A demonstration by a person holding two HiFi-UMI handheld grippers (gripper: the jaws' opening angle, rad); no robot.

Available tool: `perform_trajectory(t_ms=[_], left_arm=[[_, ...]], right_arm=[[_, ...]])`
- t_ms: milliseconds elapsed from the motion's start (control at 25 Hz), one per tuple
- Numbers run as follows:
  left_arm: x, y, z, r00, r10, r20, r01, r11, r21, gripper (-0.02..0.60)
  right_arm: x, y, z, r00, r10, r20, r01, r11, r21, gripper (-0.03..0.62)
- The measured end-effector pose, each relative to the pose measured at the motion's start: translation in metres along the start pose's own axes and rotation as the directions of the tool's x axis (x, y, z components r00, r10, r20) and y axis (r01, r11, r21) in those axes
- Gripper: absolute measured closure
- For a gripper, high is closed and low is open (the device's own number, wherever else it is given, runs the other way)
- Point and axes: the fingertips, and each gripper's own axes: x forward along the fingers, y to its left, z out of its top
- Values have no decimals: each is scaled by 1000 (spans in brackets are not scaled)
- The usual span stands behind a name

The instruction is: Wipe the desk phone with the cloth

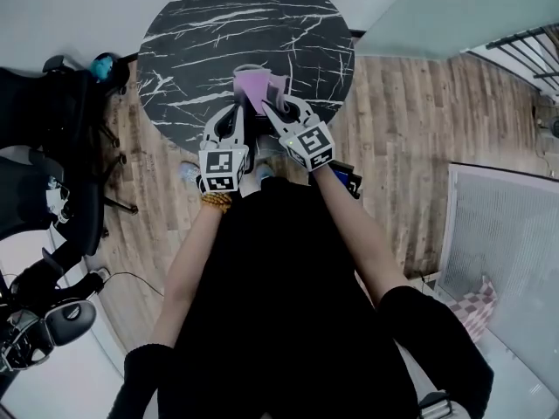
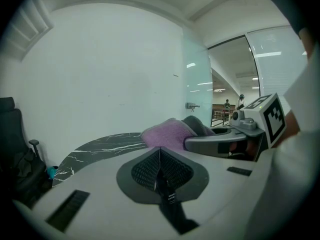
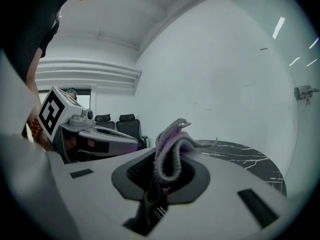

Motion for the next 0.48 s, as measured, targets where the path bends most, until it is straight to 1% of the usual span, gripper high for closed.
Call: perform_trajectory(t_ms=[480], left_arm=[[8, -3, -14, 999, -24, -47, 23, 1000, -12, 568]], right_arm=[[-1, -10, -9, 1000, -12, -23, 13, 998, 54, 540]])
